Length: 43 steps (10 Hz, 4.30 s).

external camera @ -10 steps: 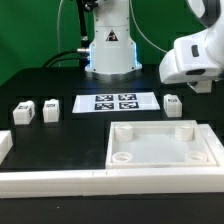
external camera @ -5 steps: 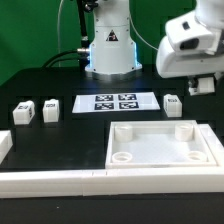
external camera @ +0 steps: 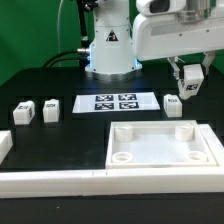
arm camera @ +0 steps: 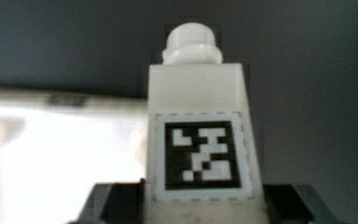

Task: Assemble one leg

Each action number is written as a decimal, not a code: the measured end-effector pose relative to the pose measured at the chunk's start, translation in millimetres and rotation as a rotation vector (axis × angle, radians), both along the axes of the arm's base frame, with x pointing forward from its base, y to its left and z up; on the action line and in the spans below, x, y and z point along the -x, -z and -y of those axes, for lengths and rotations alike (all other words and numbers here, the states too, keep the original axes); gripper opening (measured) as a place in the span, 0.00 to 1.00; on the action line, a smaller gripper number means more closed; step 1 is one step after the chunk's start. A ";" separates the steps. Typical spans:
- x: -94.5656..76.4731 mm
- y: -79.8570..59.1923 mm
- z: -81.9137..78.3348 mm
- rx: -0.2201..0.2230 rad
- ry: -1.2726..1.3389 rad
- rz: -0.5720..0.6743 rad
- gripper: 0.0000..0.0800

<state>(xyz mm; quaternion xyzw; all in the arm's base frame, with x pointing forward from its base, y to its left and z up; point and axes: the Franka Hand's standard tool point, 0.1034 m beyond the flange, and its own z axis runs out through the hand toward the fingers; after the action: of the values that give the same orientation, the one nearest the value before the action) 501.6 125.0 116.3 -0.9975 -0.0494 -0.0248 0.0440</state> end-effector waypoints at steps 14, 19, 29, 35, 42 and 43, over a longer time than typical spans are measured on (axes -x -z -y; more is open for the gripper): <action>-112.2 -8.6 26.3 -0.009 -0.099 0.388 0.37; -110.6 -4.1 26.2 -0.006 -0.095 0.510 0.37; -105.0 17.9 23.1 -0.011 -0.093 0.558 0.37; -104.2 21.1 16.0 -0.018 -0.099 0.566 0.37; -109.3 38.9 9.7 -0.029 -0.100 0.553 0.37; -109.2 38.9 9.7 -0.029 -0.100 0.554 0.37</action>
Offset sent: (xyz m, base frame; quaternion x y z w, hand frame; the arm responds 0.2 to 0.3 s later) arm 0.0000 0.0000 0.0000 0.0000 0.1790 0.0000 0.9838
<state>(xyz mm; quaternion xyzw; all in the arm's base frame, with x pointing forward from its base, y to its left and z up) 610.8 115.3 77.4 -0.9482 -0.1086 -0.2952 0.0441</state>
